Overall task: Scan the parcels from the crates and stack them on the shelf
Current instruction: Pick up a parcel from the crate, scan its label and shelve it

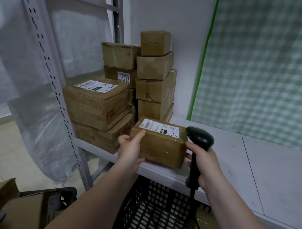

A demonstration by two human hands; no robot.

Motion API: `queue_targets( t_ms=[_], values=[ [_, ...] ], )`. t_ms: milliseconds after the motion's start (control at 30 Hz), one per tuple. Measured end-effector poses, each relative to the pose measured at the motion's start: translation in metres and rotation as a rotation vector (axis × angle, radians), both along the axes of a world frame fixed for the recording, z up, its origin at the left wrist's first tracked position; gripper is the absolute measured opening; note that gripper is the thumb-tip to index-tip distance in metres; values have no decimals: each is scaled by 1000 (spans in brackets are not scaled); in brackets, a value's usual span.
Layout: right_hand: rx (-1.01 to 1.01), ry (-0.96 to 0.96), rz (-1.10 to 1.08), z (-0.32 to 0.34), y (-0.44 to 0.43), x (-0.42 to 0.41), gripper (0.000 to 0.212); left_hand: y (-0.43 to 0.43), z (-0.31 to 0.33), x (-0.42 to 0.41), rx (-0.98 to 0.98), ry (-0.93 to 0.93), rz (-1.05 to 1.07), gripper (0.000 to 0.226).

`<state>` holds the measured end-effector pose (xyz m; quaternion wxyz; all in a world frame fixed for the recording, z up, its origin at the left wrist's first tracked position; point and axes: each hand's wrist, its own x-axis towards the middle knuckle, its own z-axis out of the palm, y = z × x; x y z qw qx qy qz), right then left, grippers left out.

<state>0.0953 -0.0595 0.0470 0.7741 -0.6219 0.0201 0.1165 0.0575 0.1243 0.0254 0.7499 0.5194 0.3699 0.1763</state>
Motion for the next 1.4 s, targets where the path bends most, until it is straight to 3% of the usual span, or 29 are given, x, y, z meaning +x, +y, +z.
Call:
queue_targets(
  t_ms=[167, 400, 500, 700, 833, 933, 1033, 1133, 1233, 1400],
  values=[
    [49, -134, -2, 40, 0, -20, 27, 0, 52, -11, 87, -83, 110, 82],
    [182, -253, 197, 115, 33, -41, 14, 48, 150, -30, 123, -187, 279, 78],
    [157, -260, 289, 136, 60, -39, 23, 76, 180, -34, 133, -199, 332, 83],
    [56, -182, 393, 140, 108, -29, 35, 136, 191, -24, 162, -141, 489, 103],
    [0, -150, 421, 127, 128, -23, 37, 161, 176, -16, 173, -111, 448, 122],
    [-4, -137, 434, 116, 132, -19, 32, 142, 165, -24, 517, -22, 337, 110],
    [-16, -119, 416, 109, 132, -17, 34, 119, 147, -26, 926, -63, 227, 106],
    [-26, -104, 395, 103, 129, -17, 37, 116, 134, -21, 1264, 75, 185, 92],
    [-33, -111, 382, 98, 120, -20, 33, 115, 135, -16, 1340, 164, 268, 79],
    [-68, -126, 353, 85, 89, -27, 19, 99, 140, -15, 1263, 144, 193, 95]
  ],
)
